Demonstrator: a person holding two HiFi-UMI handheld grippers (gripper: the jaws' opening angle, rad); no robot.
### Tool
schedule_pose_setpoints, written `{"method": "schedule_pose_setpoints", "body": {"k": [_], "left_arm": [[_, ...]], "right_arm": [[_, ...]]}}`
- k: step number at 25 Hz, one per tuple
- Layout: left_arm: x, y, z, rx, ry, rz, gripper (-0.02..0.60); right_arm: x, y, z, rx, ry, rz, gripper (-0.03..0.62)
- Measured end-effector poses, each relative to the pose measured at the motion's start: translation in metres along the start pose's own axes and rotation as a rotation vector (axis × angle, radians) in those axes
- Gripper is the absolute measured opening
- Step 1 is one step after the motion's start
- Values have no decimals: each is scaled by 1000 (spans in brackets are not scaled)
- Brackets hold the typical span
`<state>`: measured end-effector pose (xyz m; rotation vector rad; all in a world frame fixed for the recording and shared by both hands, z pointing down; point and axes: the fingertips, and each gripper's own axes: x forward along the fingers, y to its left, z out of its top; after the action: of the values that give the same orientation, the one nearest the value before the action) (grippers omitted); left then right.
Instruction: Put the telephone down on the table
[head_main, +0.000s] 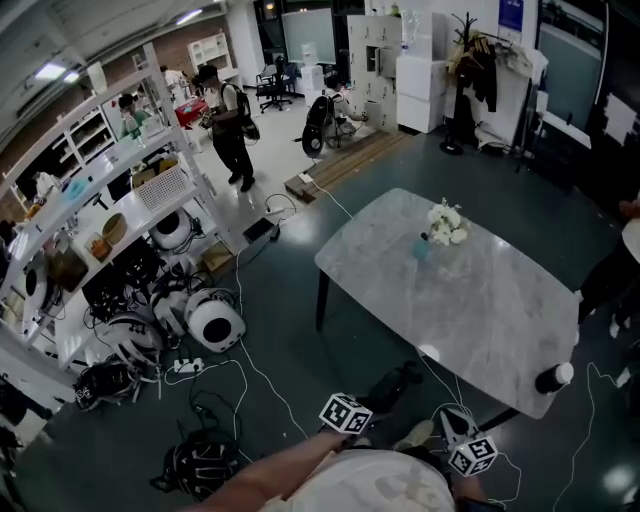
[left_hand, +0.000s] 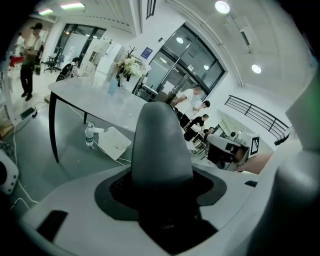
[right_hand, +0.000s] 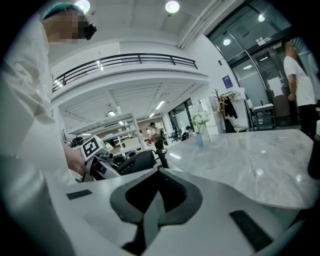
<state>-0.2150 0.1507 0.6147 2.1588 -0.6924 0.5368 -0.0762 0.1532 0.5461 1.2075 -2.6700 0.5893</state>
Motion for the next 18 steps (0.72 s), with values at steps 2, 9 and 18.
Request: {"method": "schedule_pose_setpoints", "body": {"k": [2, 9, 18], "left_arm": [[-1, 2, 2, 3, -4, 6, 279], [-2, 8, 3, -11, -7, 11, 279], [1, 10, 7, -18, -13, 20, 279]], "right_arm": [[1, 0, -2, -3, 13, -6, 15], [4, -3, -2, 2, 22, -24, 15], [9, -9, -2, 15, 32, -19, 15]]}}
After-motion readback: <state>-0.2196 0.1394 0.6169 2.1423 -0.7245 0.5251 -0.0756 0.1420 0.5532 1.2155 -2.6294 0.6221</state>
